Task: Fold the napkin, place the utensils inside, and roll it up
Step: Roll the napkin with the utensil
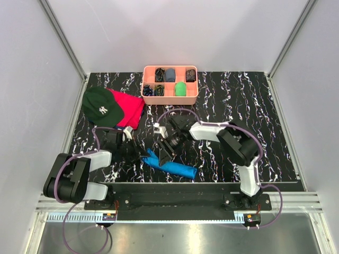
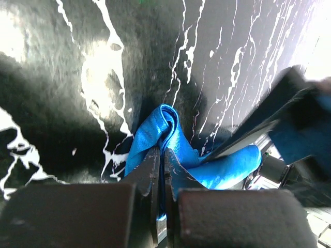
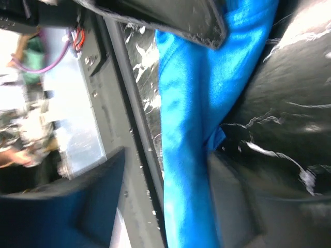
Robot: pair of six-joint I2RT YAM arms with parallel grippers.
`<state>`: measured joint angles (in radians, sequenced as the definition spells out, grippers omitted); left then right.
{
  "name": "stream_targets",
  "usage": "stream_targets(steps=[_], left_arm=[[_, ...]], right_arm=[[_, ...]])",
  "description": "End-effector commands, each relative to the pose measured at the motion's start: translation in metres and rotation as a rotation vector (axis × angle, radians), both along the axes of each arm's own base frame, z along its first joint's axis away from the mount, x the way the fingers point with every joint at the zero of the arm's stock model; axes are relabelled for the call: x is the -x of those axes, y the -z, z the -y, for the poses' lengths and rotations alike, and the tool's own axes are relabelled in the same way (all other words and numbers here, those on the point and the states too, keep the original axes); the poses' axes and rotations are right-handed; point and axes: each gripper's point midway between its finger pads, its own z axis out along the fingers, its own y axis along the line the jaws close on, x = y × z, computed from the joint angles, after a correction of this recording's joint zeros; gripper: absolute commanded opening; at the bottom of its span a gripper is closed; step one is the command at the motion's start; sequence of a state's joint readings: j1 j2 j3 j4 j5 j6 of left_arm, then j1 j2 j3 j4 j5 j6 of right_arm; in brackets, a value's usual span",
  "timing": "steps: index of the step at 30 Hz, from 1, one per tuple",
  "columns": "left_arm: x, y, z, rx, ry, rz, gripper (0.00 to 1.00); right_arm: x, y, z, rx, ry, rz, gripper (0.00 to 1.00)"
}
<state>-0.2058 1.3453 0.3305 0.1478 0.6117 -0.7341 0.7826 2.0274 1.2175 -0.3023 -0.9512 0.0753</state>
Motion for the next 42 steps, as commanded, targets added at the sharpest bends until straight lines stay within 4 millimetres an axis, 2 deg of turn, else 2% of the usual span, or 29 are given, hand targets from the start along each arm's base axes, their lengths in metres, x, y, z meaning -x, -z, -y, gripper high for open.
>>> stream_targets(steps=[1, 2, 3, 4, 5, 11, 17, 25, 28, 32, 33, 38, 41, 42], left_arm=[[-0.011, -0.007, 0.005, 0.004, 0.023, 0.014, 0.0], [-0.012, -0.007, 0.005, 0.005, 0.024, 0.011, 0.0], [-0.012, -0.008, 0.006, 0.008, 0.027, 0.01, 0.0], [-0.013, -0.008, 0.006, 0.009, 0.026, 0.008, 0.0], [-0.013, -0.008, 0.006, 0.009, 0.028, 0.009, 0.0], [-0.017, -0.011, 0.006, 0.003, 0.031, 0.013, 0.0], [-0.018, -0.012, 0.006, -0.001, 0.034, 0.011, 0.0], [-0.022, -0.015, 0.007, -0.001, 0.033, 0.019, 0.0], [-0.024, -0.016, 0.007, -0.001, 0.032, 0.024, 0.0], [-0.026, -0.018, 0.007, 0.002, 0.032, 0.03, 0.0], [-0.027, -0.02, 0.008, 0.006, 0.031, 0.035, 0.0], [-0.036, -0.029, 0.01, 0.013, 0.027, 0.062, 0.02], [-0.04, -0.032, 0.012, 0.019, 0.033, 0.071, 0.07], [-0.041, -0.033, 0.012, 0.021, 0.031, 0.069, 0.15]], right_arm=[[-0.029, -0.05, 0.0, -0.02, 0.072, 0.284, 0.83], [-0.036, -0.045, 0.005, 0.024, 0.101, 0.344, 0.87], [-0.033, -0.046, 0.004, 0.035, 0.093, 0.386, 0.95], [-0.036, -0.047, 0.004, 0.045, 0.086, 0.455, 0.99], [-0.041, -0.039, 0.008, 0.097, 0.1, 0.522, 1.0], [-0.035, -0.013, 0.001, 0.211, 0.034, 0.705, 0.99], [-0.024, 0.002, -0.009, 0.223, -0.026, 0.718, 1.0], [-0.012, 0.023, -0.006, 0.273, -0.065, 0.723, 1.0], [-0.014, 0.027, -0.002, 0.309, -0.039, 0.723, 1.0], [-0.022, 0.035, 0.011, 0.415, 0.044, 0.714, 0.94], [-0.023, 0.037, 0.014, 0.435, 0.053, 0.712, 0.88], [-0.022, 0.043, 0.028, 0.525, 0.079, 0.768, 0.84], [-0.018, 0.05, 0.031, 0.555, 0.08, 0.772, 0.81], [-0.021, 0.05, 0.031, 0.561, 0.086, 0.778, 0.79]])
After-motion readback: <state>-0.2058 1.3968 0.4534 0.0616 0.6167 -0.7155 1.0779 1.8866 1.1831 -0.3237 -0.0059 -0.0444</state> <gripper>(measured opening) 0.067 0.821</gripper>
